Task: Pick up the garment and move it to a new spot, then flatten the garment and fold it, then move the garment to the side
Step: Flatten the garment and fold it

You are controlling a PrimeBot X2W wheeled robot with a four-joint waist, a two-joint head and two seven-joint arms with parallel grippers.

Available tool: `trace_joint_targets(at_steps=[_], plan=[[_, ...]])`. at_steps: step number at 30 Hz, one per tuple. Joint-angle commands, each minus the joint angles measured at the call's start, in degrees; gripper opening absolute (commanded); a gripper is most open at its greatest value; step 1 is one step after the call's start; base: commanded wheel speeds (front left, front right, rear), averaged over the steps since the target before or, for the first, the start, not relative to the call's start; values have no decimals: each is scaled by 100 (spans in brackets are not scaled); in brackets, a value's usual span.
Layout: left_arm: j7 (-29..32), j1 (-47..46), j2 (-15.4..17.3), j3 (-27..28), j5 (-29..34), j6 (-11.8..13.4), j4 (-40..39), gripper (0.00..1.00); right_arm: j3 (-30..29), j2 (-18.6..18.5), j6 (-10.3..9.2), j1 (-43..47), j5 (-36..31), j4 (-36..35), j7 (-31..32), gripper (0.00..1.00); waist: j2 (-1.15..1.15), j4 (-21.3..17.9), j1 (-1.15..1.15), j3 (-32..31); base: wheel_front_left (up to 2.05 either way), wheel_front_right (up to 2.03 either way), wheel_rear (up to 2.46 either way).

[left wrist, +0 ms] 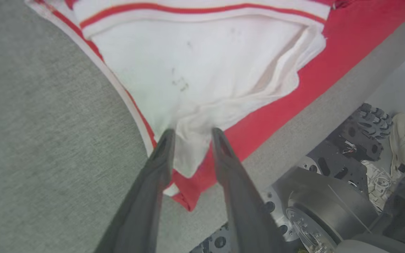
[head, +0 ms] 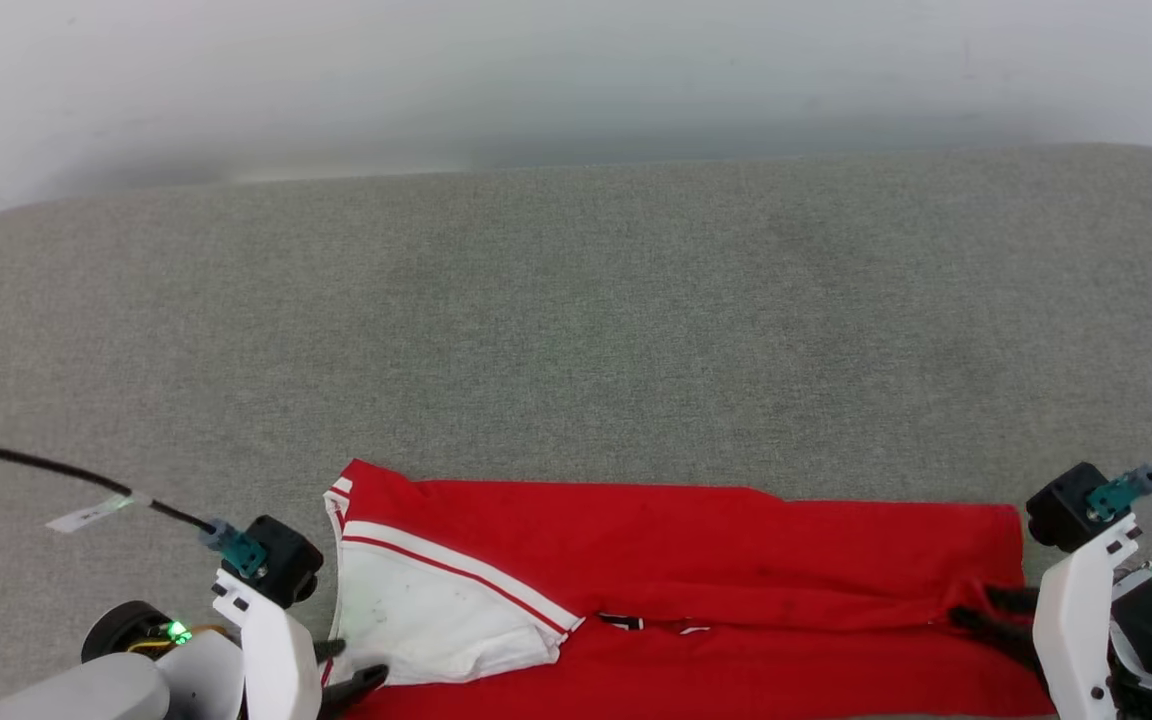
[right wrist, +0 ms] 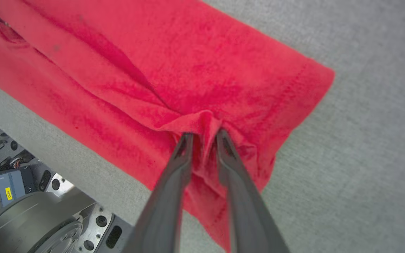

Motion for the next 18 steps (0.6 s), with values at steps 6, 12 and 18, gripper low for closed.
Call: trace_joint_targets(at_steps=[6,12,18], plan=[[-890,195,193,312,262,406,-348,100,-428,-214,-4,79,-87,-308,-446,100,0,-27,0,-246,0,0,0],[-2139,319,71,699,744,1231,-463,100,-1329,-340,-4,386,-8,-502,-1042,100,0,46,0,-362,0,0,0],[-3152,583,-297,1068,1301,2130,-209,100,-2495,31,-3,996,-311,-8,-1637,100,0,77,0,-338,0,0,0]])
